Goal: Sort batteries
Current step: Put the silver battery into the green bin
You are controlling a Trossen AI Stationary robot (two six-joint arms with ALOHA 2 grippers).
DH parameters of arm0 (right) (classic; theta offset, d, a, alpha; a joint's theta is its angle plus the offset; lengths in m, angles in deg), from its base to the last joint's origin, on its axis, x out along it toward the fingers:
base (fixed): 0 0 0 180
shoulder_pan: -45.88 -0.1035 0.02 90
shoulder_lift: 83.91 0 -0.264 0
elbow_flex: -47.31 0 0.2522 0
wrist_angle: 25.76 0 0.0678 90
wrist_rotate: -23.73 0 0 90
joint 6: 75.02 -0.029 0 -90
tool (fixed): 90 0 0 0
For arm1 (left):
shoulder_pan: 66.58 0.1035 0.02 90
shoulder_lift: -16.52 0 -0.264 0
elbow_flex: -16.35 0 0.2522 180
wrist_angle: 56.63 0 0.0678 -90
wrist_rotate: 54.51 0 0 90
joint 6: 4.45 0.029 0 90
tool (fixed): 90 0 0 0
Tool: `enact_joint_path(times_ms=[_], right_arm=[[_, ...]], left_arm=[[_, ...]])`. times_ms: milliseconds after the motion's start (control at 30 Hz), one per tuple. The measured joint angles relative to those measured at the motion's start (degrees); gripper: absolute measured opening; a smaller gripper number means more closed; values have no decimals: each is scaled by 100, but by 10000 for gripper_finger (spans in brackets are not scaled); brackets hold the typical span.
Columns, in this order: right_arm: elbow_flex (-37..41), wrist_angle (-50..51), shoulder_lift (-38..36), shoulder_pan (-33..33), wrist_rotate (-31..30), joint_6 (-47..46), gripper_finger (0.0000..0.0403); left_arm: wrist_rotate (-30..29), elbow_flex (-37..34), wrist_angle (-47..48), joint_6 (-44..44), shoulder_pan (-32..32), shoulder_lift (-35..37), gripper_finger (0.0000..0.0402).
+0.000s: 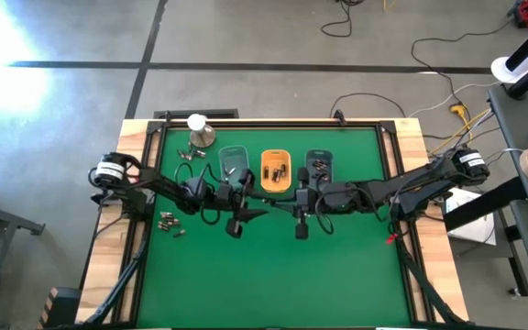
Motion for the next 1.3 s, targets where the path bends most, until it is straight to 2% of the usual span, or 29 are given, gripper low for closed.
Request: enact_joint_path(times_ms=[100, 300, 500, 700, 800, 967, 1033, 1200, 1300], right_arm=[[0, -63, 9, 0, 2, 14, 23], [0, -68, 12, -3, 24, -10, 23], [0, -68, 13, -2, 21, -78, 30], [0, 14, -57, -81, -22, 34, 94], [0, 217, -144, -115, -119, 58, 131], [0, 1190, -227, -125, -676, -421, 175], [0, 1615, -195, -122, -750, -646, 185], [145, 1846, -16, -241, -743, -928, 195], [230, 1736, 101, -317, -743, -992, 193]], left_arm=[[-21, -1, 6, 3, 0, 19, 126], [-66, 28, 1, 47, 3, -12, 20], [-78, 24, 40, 14, 4, 30, 15], [-1, -105, 674, -3, 31, 560, 11], [-118, -208, 1903, 221, 71, 1229, 11], [-1563, -122, 4483, 488, 112, 2349, 11], [-1922, 34, 5581, 473, 264, 2676, 11], [-1846, 769, 9133, -358, 1176, 2835, 11], [-1849, 1178, 10537, -491, 1749, 2572, 11]])
